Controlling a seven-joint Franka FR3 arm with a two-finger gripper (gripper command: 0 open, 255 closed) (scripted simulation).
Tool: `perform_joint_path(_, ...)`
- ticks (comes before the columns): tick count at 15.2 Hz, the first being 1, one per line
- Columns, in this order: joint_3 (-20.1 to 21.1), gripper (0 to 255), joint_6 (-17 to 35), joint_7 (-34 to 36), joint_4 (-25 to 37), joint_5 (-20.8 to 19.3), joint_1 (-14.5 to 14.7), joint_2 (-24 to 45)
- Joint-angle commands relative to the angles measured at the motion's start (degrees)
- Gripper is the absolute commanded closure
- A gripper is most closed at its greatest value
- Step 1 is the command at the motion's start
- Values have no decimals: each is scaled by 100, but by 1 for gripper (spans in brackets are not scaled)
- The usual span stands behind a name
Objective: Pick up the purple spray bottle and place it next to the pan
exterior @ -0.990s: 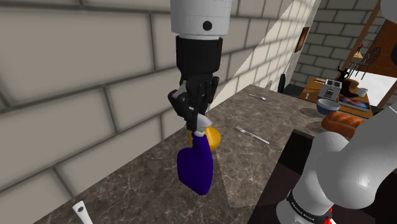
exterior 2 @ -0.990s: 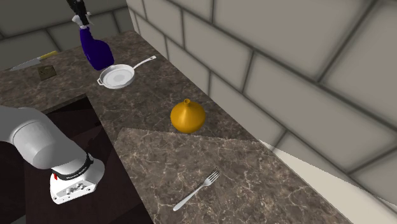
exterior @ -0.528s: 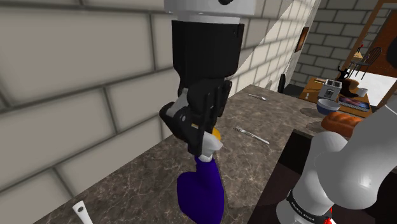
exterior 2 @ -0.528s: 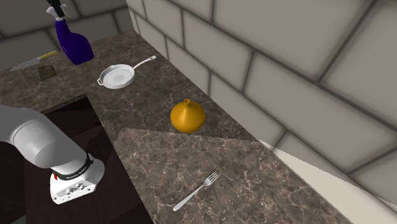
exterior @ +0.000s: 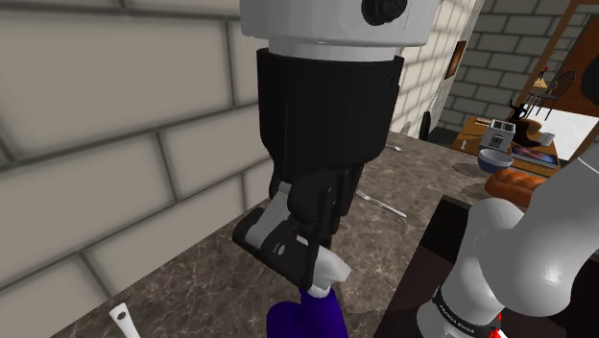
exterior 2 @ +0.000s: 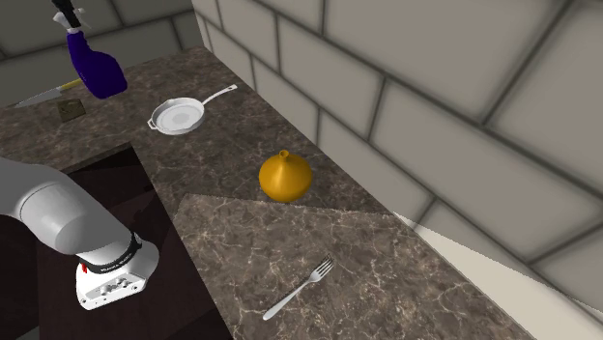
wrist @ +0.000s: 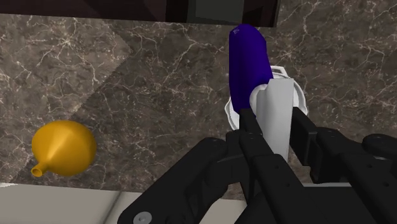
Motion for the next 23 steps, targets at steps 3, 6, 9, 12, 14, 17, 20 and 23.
perform_joint_path(3,-13,255,326,-66,-451,66,30,-141)
perform_joint_path(6,-15,255,552,-109,-756,109,52,-227)
perform_joint_path(9,-9,255,777,-146,-1047,148,73,-298)
perform_joint_path(12,5,255,1001,-178,-1324,185,94,-356)
perform_joint_path(14,17,255,1150,-197,-1502,207,107,-387)
perform_joint_path(17,40,255,1374,-222,-1759,239,125,-423)
perform_joint_path(20,70,255,1599,-242,-2005,269,142,-446)
perform_joint_path(23,104,255,1826,-259,-2240,296,157,-456)
